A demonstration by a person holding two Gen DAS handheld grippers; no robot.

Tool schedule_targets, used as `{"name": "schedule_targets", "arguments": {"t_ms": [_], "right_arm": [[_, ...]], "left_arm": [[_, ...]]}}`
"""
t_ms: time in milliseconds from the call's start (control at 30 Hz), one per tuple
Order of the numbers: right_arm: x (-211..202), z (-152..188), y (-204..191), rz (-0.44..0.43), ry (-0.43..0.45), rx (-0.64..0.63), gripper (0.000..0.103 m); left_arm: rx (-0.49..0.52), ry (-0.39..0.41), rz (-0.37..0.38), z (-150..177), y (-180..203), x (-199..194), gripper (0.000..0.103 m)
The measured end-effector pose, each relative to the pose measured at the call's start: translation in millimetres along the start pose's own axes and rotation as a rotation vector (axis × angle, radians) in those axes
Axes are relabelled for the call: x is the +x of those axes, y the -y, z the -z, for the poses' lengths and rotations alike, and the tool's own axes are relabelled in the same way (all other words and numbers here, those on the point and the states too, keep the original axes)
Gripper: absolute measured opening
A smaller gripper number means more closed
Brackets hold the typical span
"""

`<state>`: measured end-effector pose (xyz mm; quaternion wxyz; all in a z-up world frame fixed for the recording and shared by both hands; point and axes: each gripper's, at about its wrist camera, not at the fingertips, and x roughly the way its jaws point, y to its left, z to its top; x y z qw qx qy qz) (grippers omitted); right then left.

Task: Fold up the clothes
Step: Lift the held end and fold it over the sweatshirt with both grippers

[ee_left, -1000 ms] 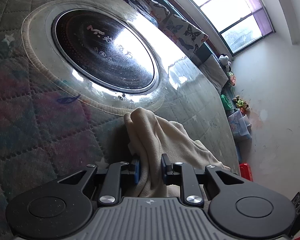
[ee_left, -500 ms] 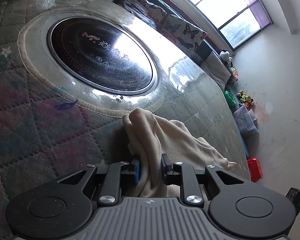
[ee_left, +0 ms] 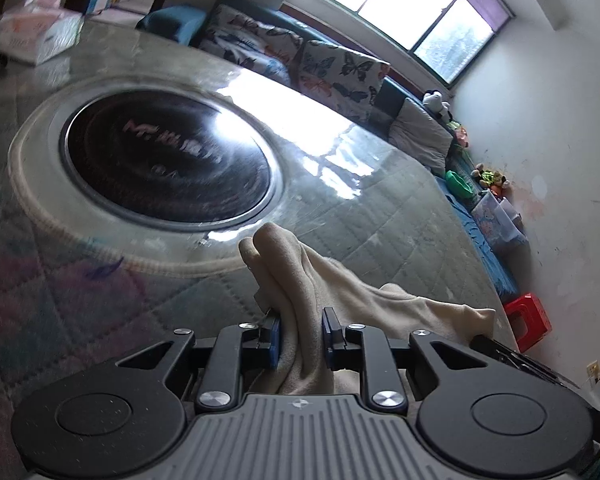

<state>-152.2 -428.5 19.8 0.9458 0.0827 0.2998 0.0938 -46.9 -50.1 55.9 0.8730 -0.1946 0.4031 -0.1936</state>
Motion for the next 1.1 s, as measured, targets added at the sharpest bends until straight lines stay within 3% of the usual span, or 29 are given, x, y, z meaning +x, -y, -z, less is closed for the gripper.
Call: {"name": "schedule_targets", "arguments": {"t_ms": [300, 633, 1100], "right_arm": [[-28.8, -12.4, 2.5, 0.056, 0.086, -0.012, 0.010], [-57.6, -28.6, 31.6, 0.157, 0.167, 0.005, 0.010], [-72.2, -38.5, 84.0, 0.290, 0.179, 0.027, 0.010]], "left_arm": [[0.099, -0.002, 0.029, -5.7, 42.1, 14.8, 0.021], [0.196, -0.024, 0.062, -11.9, 98.2, 45.1, 0.021], [0.283, -0.081, 0.080, -8.9, 160.8, 98.7, 0.021]]}}
